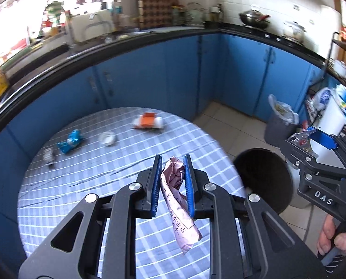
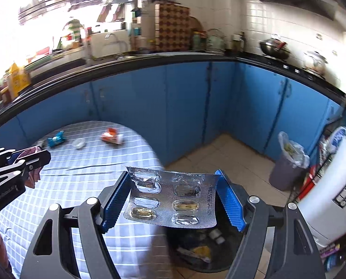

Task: Collect trash
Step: 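Carry the pink wrapper and blister pack over the black bin with both tools, then open the right tool over the bin to drop the blister pack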

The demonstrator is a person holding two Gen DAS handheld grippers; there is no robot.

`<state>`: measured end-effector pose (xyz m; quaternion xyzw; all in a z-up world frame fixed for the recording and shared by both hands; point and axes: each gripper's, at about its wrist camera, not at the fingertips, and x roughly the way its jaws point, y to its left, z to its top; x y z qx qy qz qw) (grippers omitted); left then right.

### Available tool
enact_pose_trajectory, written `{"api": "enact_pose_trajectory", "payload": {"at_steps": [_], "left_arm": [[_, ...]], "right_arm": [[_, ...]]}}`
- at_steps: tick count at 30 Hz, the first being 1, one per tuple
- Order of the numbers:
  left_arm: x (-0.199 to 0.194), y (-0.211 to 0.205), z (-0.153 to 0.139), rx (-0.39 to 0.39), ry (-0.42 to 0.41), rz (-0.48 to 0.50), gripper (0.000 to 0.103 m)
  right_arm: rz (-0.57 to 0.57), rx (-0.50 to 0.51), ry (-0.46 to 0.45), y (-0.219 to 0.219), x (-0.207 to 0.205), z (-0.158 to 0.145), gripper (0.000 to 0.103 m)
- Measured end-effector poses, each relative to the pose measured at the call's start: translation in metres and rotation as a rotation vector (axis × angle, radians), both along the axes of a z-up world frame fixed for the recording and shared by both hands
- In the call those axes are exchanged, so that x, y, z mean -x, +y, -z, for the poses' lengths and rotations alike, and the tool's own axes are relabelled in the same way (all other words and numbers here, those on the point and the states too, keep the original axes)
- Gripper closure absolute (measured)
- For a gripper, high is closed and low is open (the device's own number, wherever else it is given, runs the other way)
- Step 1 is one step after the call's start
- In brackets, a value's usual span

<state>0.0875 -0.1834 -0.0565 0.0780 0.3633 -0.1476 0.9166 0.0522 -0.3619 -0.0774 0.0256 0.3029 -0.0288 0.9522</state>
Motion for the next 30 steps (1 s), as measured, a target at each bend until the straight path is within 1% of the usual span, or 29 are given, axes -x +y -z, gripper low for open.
{"api": "enact_pose_trajectory", "payload": {"at_steps": [5, 11, 16, 21, 22, 24, 26, 30], "left_arm": [[-0.004, -0.04, -0.002, -0.009, -0.015, 0.06, 0.083], [-0.013, -0.066, -0.003, -0.014, -0.018, 0.092, 0.083], [-0.026, -0.082, -0.002, -0.011, -0.013, 0.105, 0.083], [-0.037, -0.099, 0.001, -0.012, -0.008, 0.126, 0.083], [-0.039, -0.1, 0.001, -0.014, -0.008, 0.129, 0.083], [-0.042, -0.105, 0.002, -0.015, -0.006, 0.137, 0.083], [-0.044, -0.11, 0.004, -0.015, 0.0, 0.142, 0.083], [-0.048, -0.119, 0.008, -0.023, 0.008, 0.152, 0.083]], "right_arm": [[0.058, -0.012, 0.011, -0.033, -0.002, 0.005, 0.031], [0.096, -0.019, 0.025, -0.056, -0.014, 0.012, 0.031], [0.098, -0.02, 0.044, -0.067, -0.021, 0.019, 0.031], [0.085, -0.048, 0.051, -0.077, -0.026, 0.026, 0.031], [0.083, -0.056, 0.056, -0.079, -0.027, 0.027, 0.03], [0.089, -0.071, 0.075, -0.083, -0.03, 0.031, 0.021], [0.088, -0.076, 0.071, -0.086, -0.03, 0.034, 0.02], [0.137, -0.051, 0.067, -0.095, -0.029, 0.039, 0.02]]}}
